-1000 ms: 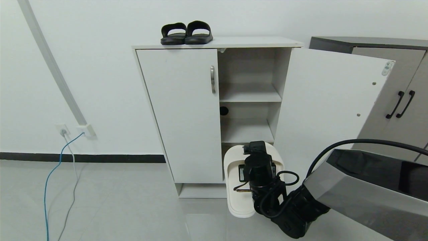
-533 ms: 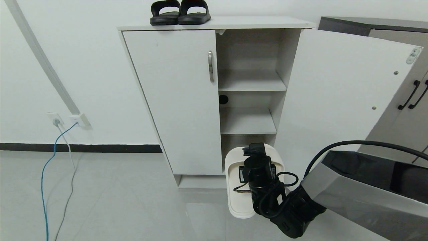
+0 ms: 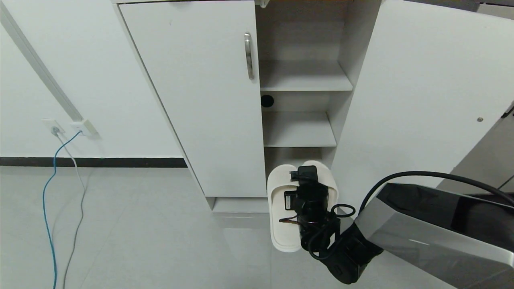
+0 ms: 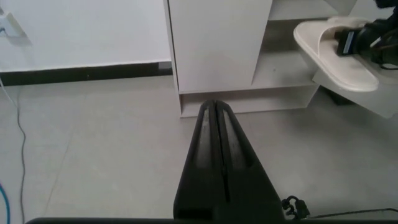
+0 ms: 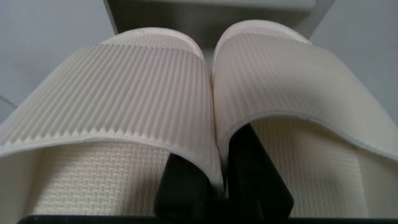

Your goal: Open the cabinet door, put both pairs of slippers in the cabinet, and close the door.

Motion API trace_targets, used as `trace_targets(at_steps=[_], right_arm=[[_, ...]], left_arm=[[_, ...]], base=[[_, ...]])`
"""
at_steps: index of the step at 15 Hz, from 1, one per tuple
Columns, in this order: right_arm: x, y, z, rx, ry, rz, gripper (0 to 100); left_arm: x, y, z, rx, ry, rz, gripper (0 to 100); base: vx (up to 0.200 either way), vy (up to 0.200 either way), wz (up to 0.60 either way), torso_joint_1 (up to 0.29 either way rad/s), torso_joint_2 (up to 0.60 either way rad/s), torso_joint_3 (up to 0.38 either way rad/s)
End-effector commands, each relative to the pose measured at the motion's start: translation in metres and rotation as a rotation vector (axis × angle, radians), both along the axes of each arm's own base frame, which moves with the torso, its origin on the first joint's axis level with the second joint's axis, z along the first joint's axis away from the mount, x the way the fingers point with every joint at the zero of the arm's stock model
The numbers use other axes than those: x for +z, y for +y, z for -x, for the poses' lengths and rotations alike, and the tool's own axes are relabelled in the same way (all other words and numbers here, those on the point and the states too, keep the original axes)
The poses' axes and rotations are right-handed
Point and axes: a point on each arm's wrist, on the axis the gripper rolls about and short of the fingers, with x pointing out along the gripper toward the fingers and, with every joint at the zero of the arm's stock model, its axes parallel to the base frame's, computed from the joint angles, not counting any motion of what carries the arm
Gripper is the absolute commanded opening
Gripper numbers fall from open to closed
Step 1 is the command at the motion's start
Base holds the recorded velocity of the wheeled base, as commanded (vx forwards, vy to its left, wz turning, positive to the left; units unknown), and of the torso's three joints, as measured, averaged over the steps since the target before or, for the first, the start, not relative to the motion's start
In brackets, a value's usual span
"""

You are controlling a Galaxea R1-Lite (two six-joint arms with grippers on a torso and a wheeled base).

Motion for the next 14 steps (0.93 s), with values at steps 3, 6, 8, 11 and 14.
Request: trace_targets(at_steps=[3, 6, 8, 11, 14], right_arm=[[0.0031, -0.0020, -0.0035, -0.006, -0.080, 0.029, 0], [0.0045, -0.0044, -0.0059, -0.013, -0.085, 0.026, 0], [0.0051, -0.0045, -0.0058, -0.013, -0.086, 0.027, 0], [0.0045, -0.0044, -0.0059, -0.013, -0.085, 0.028, 0], [0.0051, -0.0045, -0.0058, -0.013, -0.086, 0.027, 0]], left_arm=[[0.0000, 0.0000, -0.0001, 0.000, 0.001, 0.000, 0], [0.0000, 0.0000, -0.0001, 0.000, 0.002, 0.003, 0], [0.0000, 0.0000, -0.0001, 0.000, 0.002, 0.003, 0], [0.0000, 0.0000, -0.0001, 0.000, 0.002, 0.003, 0], [0.0000, 0.0000, -0.0001, 0.000, 0.002, 0.003, 0]], base=[[0.000, 0.000, 0.00, -0.002, 0.00, -0.159], [0.000, 0.000, 0.00, -0.001, 0.00, -0.020], [0.200, 0.000, 0.00, 0.002, 0.00, -0.002], [0.200, 0.000, 0.00, -0.001, 0.00, 0.004], [0.200, 0.000, 0.00, 0.007, 0.00, -0.001]])
